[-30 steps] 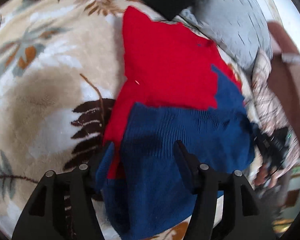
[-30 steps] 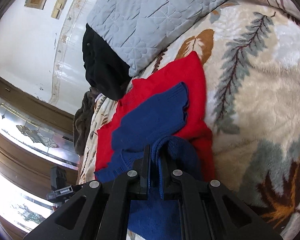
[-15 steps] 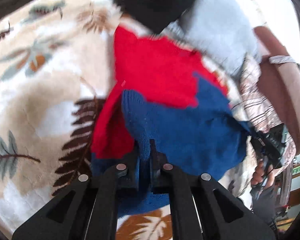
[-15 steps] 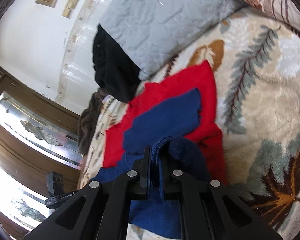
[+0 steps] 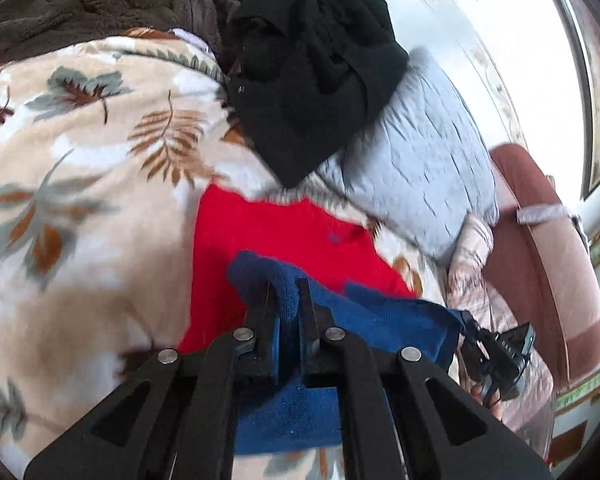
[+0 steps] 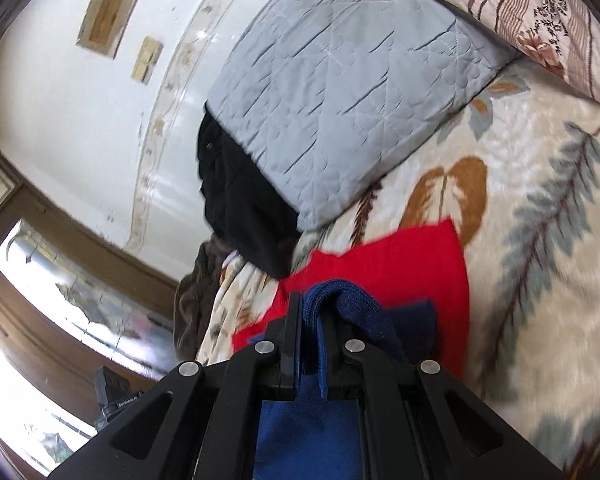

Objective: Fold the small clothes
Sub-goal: 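Press the folded hem flat with both tools and adjust the edges, then smooth the folded sweater flat by pressing its blue back with both tools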

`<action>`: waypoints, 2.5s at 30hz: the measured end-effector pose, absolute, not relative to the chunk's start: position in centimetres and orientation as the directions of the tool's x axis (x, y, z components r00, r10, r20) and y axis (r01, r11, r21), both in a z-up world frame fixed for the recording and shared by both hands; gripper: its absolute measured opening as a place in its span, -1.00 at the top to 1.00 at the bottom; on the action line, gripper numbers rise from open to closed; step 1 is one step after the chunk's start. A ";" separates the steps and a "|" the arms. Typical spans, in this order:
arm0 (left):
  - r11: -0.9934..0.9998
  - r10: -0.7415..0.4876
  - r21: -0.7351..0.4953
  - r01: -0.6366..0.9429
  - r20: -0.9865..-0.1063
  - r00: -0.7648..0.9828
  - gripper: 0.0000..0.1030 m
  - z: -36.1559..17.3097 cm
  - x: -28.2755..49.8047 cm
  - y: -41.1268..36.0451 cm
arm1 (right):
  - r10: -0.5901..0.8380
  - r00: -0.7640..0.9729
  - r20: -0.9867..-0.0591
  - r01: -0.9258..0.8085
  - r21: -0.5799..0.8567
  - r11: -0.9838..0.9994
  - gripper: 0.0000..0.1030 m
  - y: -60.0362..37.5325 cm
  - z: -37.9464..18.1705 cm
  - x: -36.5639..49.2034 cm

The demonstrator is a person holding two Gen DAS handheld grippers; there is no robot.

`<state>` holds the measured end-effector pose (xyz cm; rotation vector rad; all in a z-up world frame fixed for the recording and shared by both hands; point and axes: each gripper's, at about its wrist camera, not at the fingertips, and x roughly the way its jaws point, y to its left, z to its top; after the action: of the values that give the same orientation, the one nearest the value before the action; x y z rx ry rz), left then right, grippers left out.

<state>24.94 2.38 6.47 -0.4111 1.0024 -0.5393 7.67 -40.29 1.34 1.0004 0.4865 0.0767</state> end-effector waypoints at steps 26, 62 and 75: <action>0.803 -0.584 -0.577 0.151 -0.707 0.400 0.36 1.3 30.0 2.6 | 0.185 0.824 -0.536 0.365 0.751 0.550 0.08 -43.1 -4.6 14.2; 0.960 -0.279 -0.245 0.135 -0.882 0.379 -0.36 -0.9 21.8 2.2 | 0.037 0.747 -0.663 0.506 0.604 0.615 0.29 -37.0 -3.4 1.5; 0.968 -0.166 -0.080 0.238 -0.917 0.364 -0.44 -2.2 20.5 -0.8 | 0.039 0.671 -0.740 0.507 0.497 0.704 0.77 -34.9 -5.2 0.8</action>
<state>20.53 -0.83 -2.19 0.0699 1.1704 -0.2600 0.84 -34.86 -5.20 0.7574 0.8048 -0.2946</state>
